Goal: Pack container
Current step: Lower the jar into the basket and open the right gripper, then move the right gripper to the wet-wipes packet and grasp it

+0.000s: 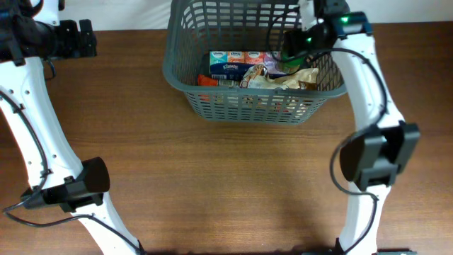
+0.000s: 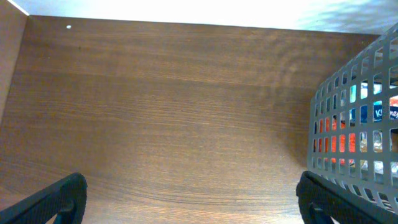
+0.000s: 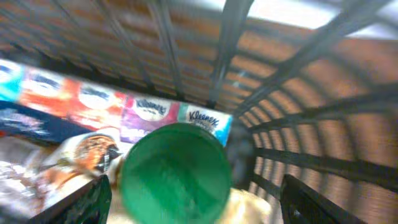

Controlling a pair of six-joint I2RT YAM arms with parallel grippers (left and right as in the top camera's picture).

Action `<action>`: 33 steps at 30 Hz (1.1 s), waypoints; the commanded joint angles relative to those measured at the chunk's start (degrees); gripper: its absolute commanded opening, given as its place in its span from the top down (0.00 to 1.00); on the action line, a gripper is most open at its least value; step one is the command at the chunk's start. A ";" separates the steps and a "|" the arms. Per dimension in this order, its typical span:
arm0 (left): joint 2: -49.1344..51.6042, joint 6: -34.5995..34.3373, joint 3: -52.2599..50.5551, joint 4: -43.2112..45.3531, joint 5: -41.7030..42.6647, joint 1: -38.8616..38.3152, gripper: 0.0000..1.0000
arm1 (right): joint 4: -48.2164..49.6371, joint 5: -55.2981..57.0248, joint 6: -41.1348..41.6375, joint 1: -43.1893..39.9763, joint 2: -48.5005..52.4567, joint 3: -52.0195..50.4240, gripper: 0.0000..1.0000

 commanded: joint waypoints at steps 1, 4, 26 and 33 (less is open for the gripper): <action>0.52 -0.50 -0.07 -0.07 -0.02 0.31 0.01 | -0.61 1.92 0.39 -0.26 -10.12 3.45 0.20; 0.52 -0.52 -0.07 -0.07 -0.02 0.31 0.01 | -1.68 9.81 0.37 -0.26 -15.37 4.15 0.17; 0.52 -0.52 -0.07 -0.07 -0.02 0.31 0.01 | -3.80 2.82 17.92 -36.33 -23.96 -21.07 0.17; 0.52 -0.52 -0.07 -0.07 -0.02 0.31 0.01 | 0.33 2.27 17.86 -36.89 -22.14 -36.57 0.19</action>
